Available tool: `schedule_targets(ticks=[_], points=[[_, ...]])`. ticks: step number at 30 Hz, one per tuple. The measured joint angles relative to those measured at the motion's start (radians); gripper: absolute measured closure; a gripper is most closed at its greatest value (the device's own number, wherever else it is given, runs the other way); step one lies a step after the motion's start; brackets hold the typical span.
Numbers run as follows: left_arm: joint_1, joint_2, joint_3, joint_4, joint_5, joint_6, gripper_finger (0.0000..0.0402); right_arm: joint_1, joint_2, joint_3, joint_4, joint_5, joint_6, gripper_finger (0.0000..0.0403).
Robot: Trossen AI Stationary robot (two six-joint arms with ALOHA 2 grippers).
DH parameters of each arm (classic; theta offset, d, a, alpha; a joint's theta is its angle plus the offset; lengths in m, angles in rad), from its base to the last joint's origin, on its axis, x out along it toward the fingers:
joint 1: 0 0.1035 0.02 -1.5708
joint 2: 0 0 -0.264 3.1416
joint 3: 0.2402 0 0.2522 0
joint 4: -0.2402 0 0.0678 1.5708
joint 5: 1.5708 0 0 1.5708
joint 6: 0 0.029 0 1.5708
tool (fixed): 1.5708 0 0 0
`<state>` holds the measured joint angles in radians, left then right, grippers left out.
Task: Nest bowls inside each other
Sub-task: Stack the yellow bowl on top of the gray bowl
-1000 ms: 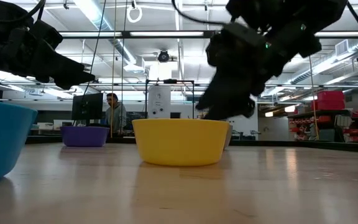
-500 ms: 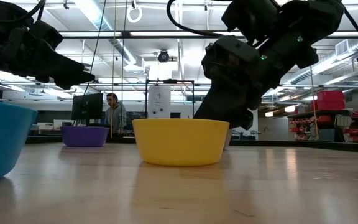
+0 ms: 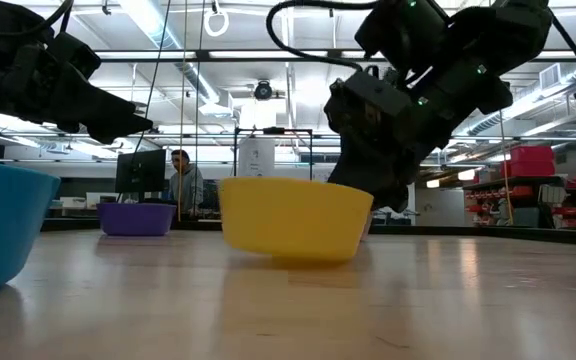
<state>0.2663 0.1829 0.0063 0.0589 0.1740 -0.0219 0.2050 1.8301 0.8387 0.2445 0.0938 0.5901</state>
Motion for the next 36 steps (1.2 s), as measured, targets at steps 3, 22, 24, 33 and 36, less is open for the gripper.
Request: schedule_targets(ticks=[3,22,24,33,36], points=[[0.000,0.000,0.000,0.000,0.000,0.000,0.0116,0.000,0.033,0.000,0.001,-0.015,0.014,0.0333],[0.000,0.000,0.000,-0.001,-0.004,0.000,0.0116,-0.032,0.081,0.114,0.033,0.195,-0.184,0.0401],[0.000,0.000,0.000,-0.002,-0.004,0.000,0.0116,-0.052,0.080,0.141,0.034,0.211,-0.225,0.0401],[0.000,0.000,0.000,-0.003,-0.004,0.000,0.0116,-0.152,0.032,0.217,-0.040,0.282,-0.410,0.0401],[0.000,0.000,0.000,-0.005,-0.003,-0.001,0.0116,-0.174,-0.040,0.217,-0.129,0.328,-0.436,0.0401]])
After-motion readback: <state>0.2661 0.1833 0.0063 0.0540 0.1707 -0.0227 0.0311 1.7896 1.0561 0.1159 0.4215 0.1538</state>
